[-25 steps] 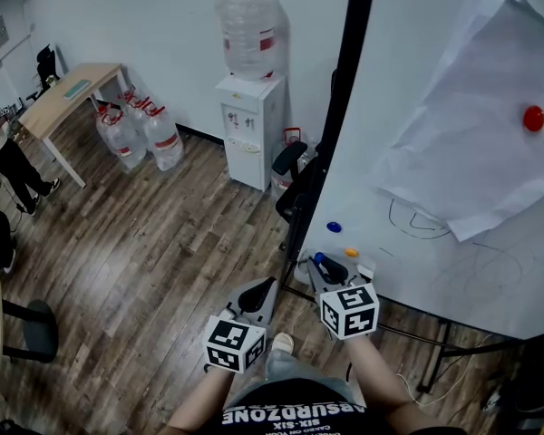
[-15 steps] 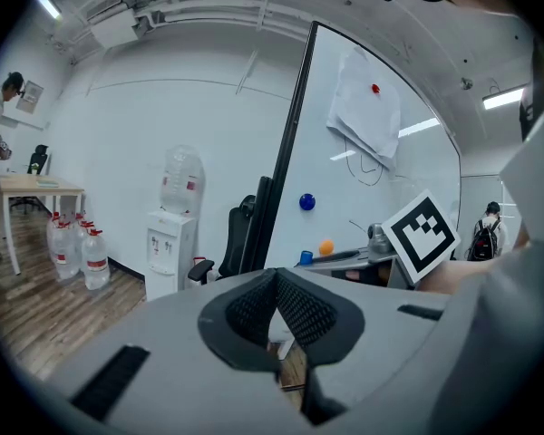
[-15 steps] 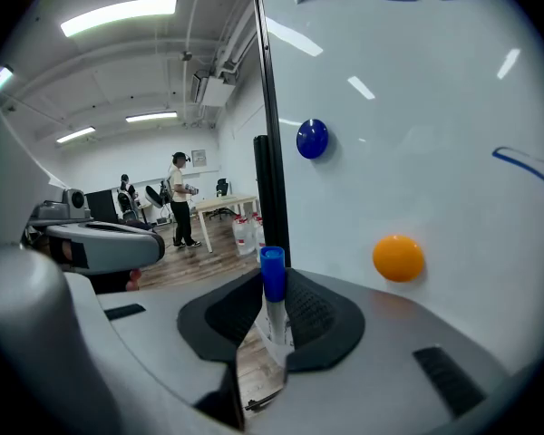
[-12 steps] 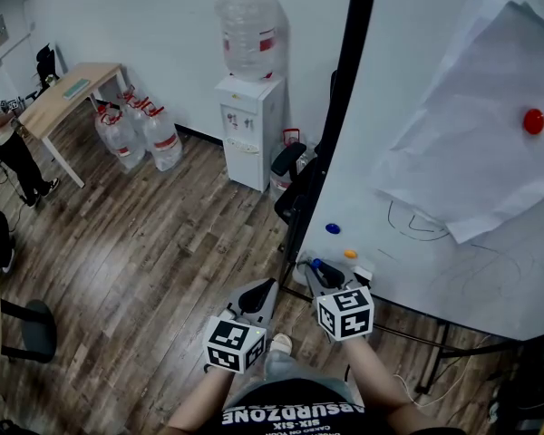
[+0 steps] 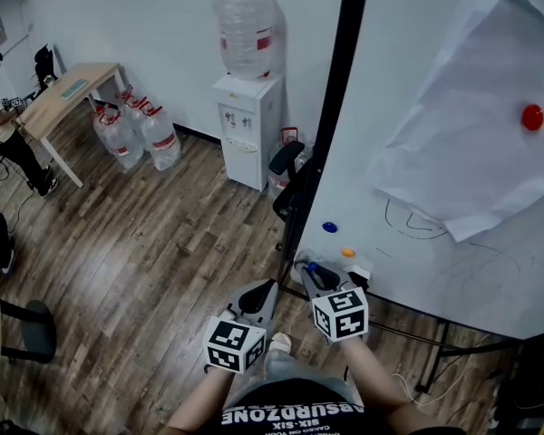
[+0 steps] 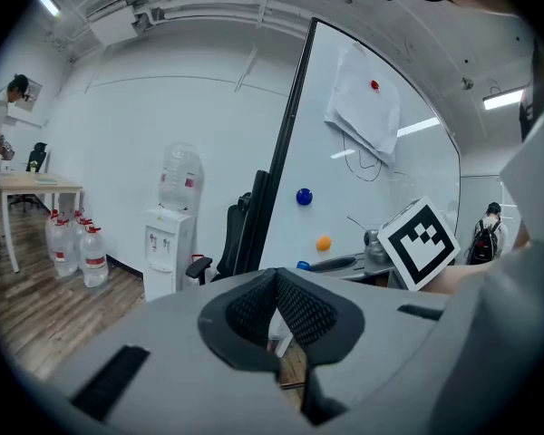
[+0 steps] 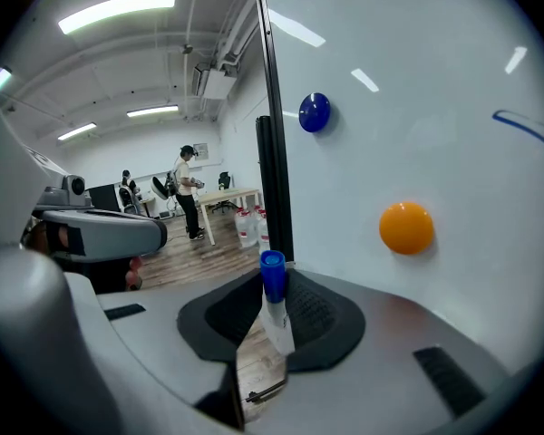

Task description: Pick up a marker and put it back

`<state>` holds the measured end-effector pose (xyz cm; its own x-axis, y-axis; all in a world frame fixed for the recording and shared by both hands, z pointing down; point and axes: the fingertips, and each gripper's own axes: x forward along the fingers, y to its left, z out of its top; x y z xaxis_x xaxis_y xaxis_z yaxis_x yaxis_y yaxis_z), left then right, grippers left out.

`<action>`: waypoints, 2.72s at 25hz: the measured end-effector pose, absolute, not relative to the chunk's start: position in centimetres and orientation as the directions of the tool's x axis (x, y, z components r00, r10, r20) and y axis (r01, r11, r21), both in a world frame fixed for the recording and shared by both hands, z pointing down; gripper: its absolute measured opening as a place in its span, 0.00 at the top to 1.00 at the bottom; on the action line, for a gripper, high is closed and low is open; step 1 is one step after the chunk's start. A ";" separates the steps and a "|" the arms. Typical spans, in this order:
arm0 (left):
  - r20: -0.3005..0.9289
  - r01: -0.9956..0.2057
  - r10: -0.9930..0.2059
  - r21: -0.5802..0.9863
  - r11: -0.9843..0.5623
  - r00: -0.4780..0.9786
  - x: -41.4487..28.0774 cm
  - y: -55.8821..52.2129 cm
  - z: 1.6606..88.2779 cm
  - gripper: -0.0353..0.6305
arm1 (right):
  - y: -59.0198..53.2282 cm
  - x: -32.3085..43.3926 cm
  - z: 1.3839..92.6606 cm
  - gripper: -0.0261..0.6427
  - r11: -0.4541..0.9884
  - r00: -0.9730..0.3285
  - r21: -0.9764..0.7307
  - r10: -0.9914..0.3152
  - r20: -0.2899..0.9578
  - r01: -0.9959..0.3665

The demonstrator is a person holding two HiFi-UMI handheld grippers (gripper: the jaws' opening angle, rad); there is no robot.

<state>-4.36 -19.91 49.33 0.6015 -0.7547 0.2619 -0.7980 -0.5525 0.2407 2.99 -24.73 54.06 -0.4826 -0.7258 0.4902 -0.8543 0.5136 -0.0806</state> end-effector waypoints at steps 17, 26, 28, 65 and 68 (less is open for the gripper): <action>0.262 -0.797 -0.753 0.238 -0.555 0.603 -4.1 -19.7 49.2 0.94 | -23.9 3.8 55.0 0.85 0.505 -0.467 -0.073 -0.722 0.512 -0.860; 0.258 -0.794 -0.751 0.236 -0.560 0.607 -4.1 -19.3 49.0 0.94 | -23.5 4.0 55.5 0.84 0.503 -0.457 -0.064 -0.716 0.528 -0.862; 0.260 -0.794 -0.751 0.235 -0.561 0.608 -4.1 -19.2 49.0 0.94 | -23.3 4.1 55.4 0.84 0.502 -0.457 -0.065 -0.716 0.528 -0.863; 0.253 -0.778 -0.735 0.219 -0.589 0.629 -1.9 -15.7 48.3 0.94 | -18.2 5.8 55.6 0.82 0.489 -0.462 -0.095 -0.718 0.520 -0.867; 0.253 -0.777 -0.734 0.217 -0.591 0.630 -1.8 -15.0 48.3 0.94 | -17.2 5.9 55.5 0.84 0.486 -0.460 -0.094 -0.723 0.515 -0.869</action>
